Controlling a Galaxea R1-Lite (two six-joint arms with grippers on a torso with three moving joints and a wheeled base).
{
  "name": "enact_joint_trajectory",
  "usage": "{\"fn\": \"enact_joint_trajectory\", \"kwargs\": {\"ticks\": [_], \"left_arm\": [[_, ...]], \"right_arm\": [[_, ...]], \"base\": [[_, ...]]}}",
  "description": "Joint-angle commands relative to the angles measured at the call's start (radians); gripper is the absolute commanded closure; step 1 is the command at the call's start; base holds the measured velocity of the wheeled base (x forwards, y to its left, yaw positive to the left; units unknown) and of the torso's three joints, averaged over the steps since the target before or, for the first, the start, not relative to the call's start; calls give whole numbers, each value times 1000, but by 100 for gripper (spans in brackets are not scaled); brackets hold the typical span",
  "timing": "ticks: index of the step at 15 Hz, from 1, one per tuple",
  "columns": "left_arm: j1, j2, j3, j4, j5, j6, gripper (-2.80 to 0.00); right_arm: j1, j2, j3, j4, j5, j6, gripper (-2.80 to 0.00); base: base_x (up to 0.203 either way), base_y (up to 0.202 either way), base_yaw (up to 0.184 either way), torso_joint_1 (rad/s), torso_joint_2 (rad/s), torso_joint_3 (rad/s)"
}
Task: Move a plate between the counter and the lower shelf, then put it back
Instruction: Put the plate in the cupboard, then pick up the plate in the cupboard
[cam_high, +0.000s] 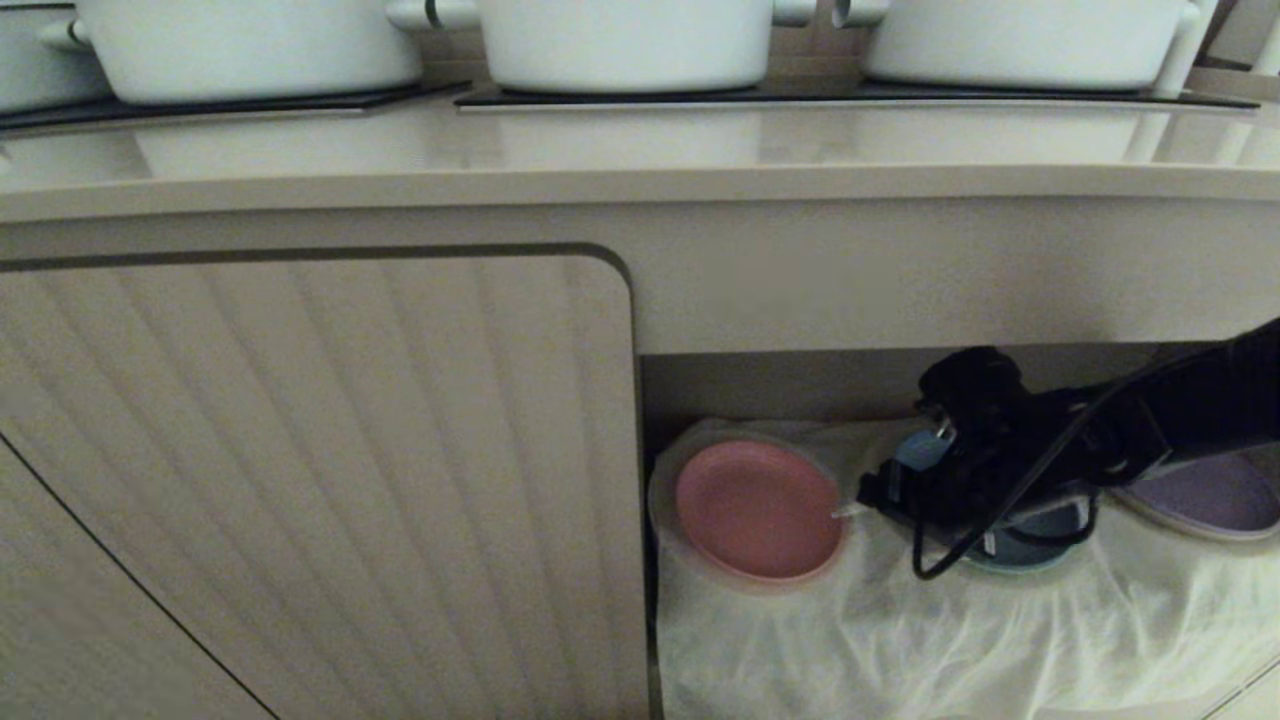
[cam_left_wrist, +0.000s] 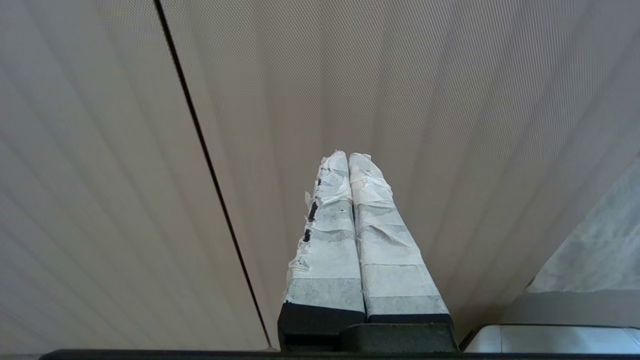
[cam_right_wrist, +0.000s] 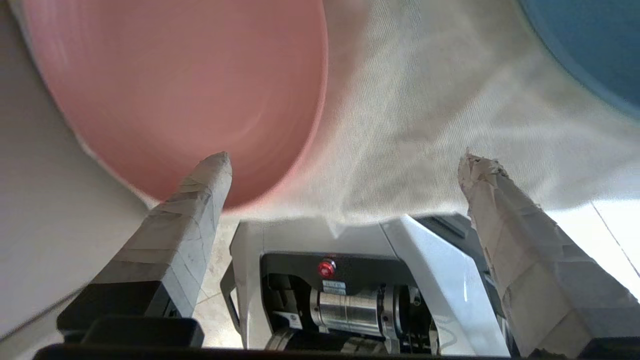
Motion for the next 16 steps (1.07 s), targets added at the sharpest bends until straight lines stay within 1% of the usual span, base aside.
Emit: {"fn": "enact_joint_trajectory", "kwargs": {"ticks": [1,8,16], "left_arm": [[0,0,0,0,0,0,0],[0,0,0,0,0,0,0],[0,0,0,0,0,0,0]], "right_arm": [[-3,-50,28,1,1,4,-280],[-18,-160,181,-2,1,-46,-280],[-27,-292,319,-1,1,-48,-280]], "base": [[0,0,0,0,0,0],[0,0,0,0,0,0],[0,0,0,0,0,0]]}}
